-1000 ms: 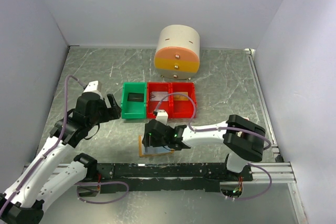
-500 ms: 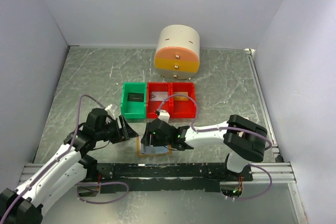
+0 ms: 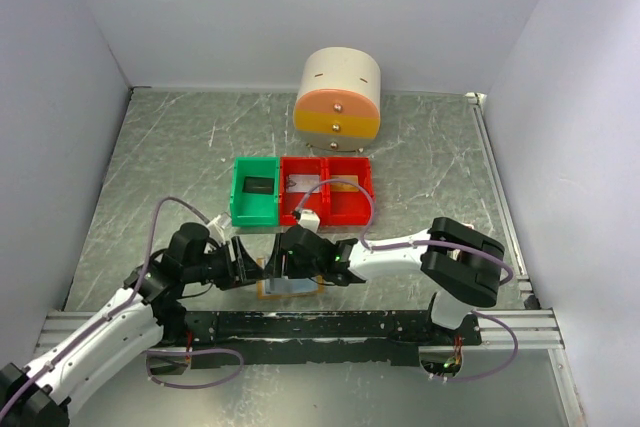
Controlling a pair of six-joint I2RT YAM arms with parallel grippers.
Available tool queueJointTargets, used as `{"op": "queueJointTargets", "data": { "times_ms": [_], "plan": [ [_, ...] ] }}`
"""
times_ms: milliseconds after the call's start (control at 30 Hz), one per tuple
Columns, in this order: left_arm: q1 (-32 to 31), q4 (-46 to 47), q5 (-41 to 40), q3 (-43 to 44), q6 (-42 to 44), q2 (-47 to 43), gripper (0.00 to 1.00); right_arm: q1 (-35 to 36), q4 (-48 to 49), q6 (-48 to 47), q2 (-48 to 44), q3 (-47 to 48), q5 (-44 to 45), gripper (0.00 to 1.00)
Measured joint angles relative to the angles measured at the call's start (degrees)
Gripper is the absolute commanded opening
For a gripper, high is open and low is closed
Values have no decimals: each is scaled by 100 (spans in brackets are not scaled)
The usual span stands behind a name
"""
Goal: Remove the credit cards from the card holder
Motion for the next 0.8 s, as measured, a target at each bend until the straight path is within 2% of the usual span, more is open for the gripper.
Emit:
{"op": "queueJointTargets", "data": {
  "times_ms": [400,567,733,800],
  "plan": [
    [-717,874,-369,-190,-103,1025,51,-39,2,0,4,4,-87,55],
    [-883,1375,-516,-234,-133,1423,39,-55,2,2,0,2,-118,55],
    [-1021,1742,-682,-227,-125,1867,13,-63,13,2,-13,-7,-144,56],
    [-1056,1797,-756,-225,-131,1971,8,-76,48,-2,-31,-35,-179,58]
  ]
}}
